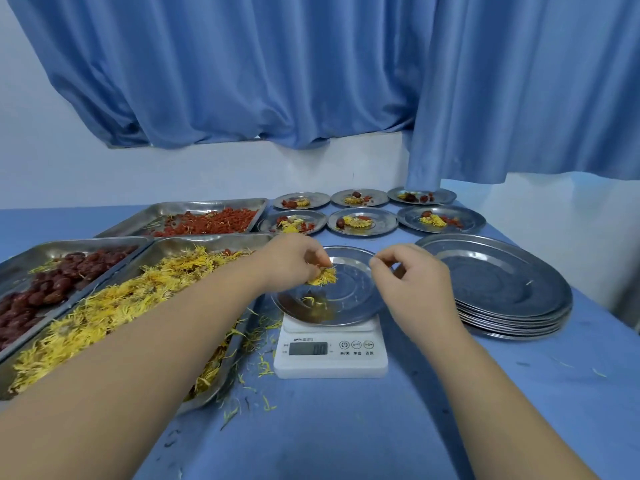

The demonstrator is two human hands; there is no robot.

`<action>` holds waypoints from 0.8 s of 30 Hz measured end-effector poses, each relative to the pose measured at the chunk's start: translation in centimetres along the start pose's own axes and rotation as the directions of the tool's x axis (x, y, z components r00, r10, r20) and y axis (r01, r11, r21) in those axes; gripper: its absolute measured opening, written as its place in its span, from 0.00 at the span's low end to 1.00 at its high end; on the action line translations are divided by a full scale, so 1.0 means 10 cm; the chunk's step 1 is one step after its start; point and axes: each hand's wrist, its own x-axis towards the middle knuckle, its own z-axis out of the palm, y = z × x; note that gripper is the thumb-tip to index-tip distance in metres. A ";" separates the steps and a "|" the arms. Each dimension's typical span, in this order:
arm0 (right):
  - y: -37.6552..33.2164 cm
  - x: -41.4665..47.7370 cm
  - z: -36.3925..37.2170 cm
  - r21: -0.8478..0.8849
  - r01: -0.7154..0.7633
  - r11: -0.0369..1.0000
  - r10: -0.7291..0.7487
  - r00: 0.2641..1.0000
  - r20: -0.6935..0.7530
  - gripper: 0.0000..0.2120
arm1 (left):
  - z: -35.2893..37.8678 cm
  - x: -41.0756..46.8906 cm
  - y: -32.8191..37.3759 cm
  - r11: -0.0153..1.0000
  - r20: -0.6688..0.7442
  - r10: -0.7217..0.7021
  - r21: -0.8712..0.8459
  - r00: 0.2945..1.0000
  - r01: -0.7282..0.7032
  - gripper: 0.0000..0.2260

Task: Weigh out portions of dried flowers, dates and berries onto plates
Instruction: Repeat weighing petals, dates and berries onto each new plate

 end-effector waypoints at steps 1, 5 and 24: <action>0.00 0.00 0.00 -0.003 0.009 1.000 -0.009 1.000 0.002 0.06 | 0.02 0.03 0.01 0.999 0.005 0.013 0.039 1.000 -0.013 0.09; -0.01 0.00 0.00 -0.006 0.042 0.999 -0.042 0.999 0.004 0.06 | 0.00 0.05 0.07 0.973 -0.005 0.082 0.218 0.997 -0.079 0.09; -0.35 -0.30 0.26 -0.001 0.229 0.973 -0.224 0.956 0.191 0.23 | -0.35 -0.39 -0.37 0.997 -0.179 -0.027 -0.071 0.983 0.014 0.07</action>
